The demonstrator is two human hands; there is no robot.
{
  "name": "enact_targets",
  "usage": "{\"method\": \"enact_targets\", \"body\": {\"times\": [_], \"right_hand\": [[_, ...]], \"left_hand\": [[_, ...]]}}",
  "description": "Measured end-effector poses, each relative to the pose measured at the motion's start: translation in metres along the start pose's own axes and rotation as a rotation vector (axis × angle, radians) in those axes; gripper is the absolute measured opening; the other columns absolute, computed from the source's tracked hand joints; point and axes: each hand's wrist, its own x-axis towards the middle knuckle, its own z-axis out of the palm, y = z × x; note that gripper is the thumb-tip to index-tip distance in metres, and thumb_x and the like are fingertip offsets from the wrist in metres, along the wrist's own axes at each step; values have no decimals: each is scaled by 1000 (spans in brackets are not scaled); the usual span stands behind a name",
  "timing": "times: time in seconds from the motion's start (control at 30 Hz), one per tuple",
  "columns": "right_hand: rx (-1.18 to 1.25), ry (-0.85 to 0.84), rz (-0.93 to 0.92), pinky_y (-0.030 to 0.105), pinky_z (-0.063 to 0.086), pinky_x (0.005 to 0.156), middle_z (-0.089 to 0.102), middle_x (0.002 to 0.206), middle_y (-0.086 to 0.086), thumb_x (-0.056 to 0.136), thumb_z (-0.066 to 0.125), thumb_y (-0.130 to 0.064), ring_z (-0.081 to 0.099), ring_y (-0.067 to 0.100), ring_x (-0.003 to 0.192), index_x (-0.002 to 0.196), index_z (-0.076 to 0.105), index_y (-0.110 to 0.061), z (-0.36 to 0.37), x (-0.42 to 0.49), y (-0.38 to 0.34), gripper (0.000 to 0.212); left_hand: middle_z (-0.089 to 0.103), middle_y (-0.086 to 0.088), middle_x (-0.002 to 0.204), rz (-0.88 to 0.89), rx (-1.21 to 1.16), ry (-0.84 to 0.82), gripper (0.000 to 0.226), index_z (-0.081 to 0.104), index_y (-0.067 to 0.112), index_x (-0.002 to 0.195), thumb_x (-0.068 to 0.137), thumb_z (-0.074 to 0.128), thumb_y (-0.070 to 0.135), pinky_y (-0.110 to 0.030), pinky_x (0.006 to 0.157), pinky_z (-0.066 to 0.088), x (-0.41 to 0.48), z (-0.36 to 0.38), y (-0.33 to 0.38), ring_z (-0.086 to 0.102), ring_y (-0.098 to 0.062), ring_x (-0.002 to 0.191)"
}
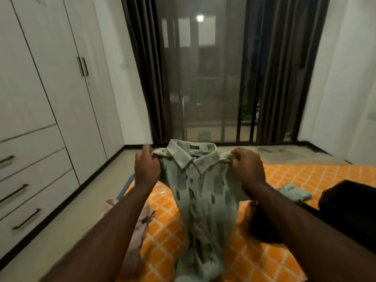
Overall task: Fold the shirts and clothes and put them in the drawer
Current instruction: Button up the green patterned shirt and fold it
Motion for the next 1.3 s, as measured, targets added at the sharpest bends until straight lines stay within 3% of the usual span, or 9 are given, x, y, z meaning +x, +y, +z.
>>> {"method": "enact_targets", "body": {"times": [0.17, 0.27, 0.4, 0.47, 0.6, 0.83, 1.07, 1.2, 1.3], "right_hand": [[115, 193, -77, 40, 57, 76, 77, 90, 6, 86, 69, -19, 71, 29, 88, 94, 78, -17, -92, 95, -74, 12], [97, 218, -152, 37, 56, 76, 77, 90, 5, 88, 68, -21, 71, 26, 88, 93, 77, -17, -141, 132, -105, 11], [76, 278, -188, 37, 55, 74, 76, 88, 6, 89, 66, -18, 70, 27, 86, 90, 76, -15, -192, 163, -126, 10], [97, 338, -197, 37, 54, 75, 75, 88, 9, 88, 65, -14, 69, 29, 86, 90, 75, -14, -209, 173, -132, 11], [68, 351, -217, 33, 52, 74, 75, 89, 10, 91, 64, -13, 69, 28, 86, 91, 74, -12, -233, 181, -146, 10], [-21, 243, -159, 41, 59, 80, 75, 95, 10, 91, 67, -20, 69, 29, 89, 94, 77, -21, -254, 191, -156, 10], [-55, 209, -208, 37, 56, 79, 72, 90, 2, 93, 71, -25, 65, 20, 84, 95, 77, -21, -255, 191, -156, 8], [-81, 187, -191, 37, 58, 82, 73, 92, 3, 92, 72, -28, 67, 22, 88, 94, 77, -21, -243, 193, -160, 9], [-98, 126, -156, 39, 59, 85, 74, 97, 2, 91, 75, -28, 68, 20, 91, 94, 77, -23, -236, 196, -155, 6]], "left_hand": [[51, -6, 81, 286, -62, 99, 8, 47, 16, 90, 93, 54, 13, -35, 63, 27, 87, -79, 90, 46, -27, 75], [50, -1, 74, 546, 119, 35, 21, 46, 20, 81, 86, 58, 37, -36, 58, 36, 124, -129, 138, 50, -27, 68], [51, 9, 75, 849, 429, -139, 45, 47, 29, 77, 86, 41, 73, -33, 59, 49, 149, -182, 180, 55, -14, 65], [53, 9, 76, 912, 411, -143, 48, 52, 30, 81, 93, 32, 72, -35, 62, 52, 160, -198, 193, 55, -9, 65], [58, 3, 88, 959, 484, -97, 46, 53, 29, 104, 98, 22, 62, -40, 68, 56, 176, -217, 215, 61, -18, 73], [52, -4, 97, 852, 422, -2, 40, 58, 23, 108, 92, 40, 55, -40, 66, 55, 172, -229, 234, 58, -24, 75], [61, -8, 97, 404, 397, 184, 23, 64, 23, 100, 100, 50, 41, -37, 68, 50, 176, -199, 241, 61, -31, 80], [66, -9, 97, 82, 417, 118, 19, 67, 17, 108, 100, 53, 26, -35, 62, 48, 183, -173, 240, 63, -29, 83], [67, -11, 104, 17, 369, 87, 21, 67, 16, 110, 100, 51, 26, -38, 70, 54, 184, -161, 236, 65, -32, 92]]}}
